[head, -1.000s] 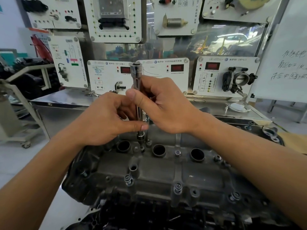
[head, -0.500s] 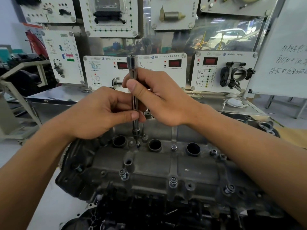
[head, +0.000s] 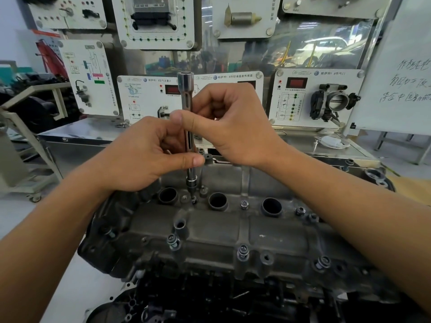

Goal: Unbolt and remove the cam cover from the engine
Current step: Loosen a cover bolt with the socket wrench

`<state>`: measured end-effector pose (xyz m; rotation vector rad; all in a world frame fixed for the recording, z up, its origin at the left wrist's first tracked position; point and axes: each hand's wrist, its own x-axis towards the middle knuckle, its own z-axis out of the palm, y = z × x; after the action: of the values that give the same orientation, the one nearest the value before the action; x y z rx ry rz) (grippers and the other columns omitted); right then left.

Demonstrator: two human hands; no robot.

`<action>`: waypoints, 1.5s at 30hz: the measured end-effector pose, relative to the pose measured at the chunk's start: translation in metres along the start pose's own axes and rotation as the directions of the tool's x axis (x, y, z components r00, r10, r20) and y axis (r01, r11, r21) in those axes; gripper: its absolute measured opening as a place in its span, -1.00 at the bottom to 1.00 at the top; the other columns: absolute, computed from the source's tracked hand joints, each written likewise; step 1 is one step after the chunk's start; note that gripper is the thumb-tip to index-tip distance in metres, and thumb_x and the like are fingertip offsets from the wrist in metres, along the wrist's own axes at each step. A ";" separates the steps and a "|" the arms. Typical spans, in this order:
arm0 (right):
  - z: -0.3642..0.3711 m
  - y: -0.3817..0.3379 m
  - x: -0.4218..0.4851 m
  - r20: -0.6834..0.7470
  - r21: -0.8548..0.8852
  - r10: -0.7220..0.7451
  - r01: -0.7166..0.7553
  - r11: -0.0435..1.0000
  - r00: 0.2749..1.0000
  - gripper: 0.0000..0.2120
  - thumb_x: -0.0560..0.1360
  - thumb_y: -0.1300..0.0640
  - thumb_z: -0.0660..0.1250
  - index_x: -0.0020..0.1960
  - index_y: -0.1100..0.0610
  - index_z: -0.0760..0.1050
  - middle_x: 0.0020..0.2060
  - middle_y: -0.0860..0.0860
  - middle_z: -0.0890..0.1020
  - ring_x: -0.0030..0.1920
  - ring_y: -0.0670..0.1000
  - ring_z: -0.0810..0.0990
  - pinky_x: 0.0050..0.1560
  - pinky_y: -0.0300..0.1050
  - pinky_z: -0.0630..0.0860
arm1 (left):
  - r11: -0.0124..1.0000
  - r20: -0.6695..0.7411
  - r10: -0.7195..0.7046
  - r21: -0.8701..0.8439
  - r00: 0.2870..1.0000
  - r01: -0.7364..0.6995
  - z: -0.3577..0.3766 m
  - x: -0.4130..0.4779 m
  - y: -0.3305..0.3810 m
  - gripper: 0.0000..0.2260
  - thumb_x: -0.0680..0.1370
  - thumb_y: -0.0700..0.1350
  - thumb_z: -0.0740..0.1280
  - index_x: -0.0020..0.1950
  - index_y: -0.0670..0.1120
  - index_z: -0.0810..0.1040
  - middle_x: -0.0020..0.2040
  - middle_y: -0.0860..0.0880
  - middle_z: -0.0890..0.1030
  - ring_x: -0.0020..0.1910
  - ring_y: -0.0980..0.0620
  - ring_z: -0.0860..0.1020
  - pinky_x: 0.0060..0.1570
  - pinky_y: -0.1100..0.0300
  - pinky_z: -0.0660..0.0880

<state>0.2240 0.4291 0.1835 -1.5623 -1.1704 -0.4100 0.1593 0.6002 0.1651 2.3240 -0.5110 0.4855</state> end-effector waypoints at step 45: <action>0.004 0.004 -0.005 0.115 0.046 -0.038 0.033 0.998 0.993 -0.83 0.57 0.18 0.37 0.02 0.31 0.57 -0.39 0.21 0.56 -0.40 0.16 0.54 -0.33 0.00 0.55 | 0.965 0.057 -0.013 -0.261 0.998 0.027 -0.009 -0.001 0.003 -0.79 0.41 -0.12 0.46 0.04 -0.02 0.71 -0.05 -0.07 0.75 0.03 -0.02 0.71 0.11 0.23 0.58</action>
<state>0.2244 0.4307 0.1762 -1.5454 -1.2895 -0.3183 0.1551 0.6046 0.1722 2.0911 -0.5430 0.3233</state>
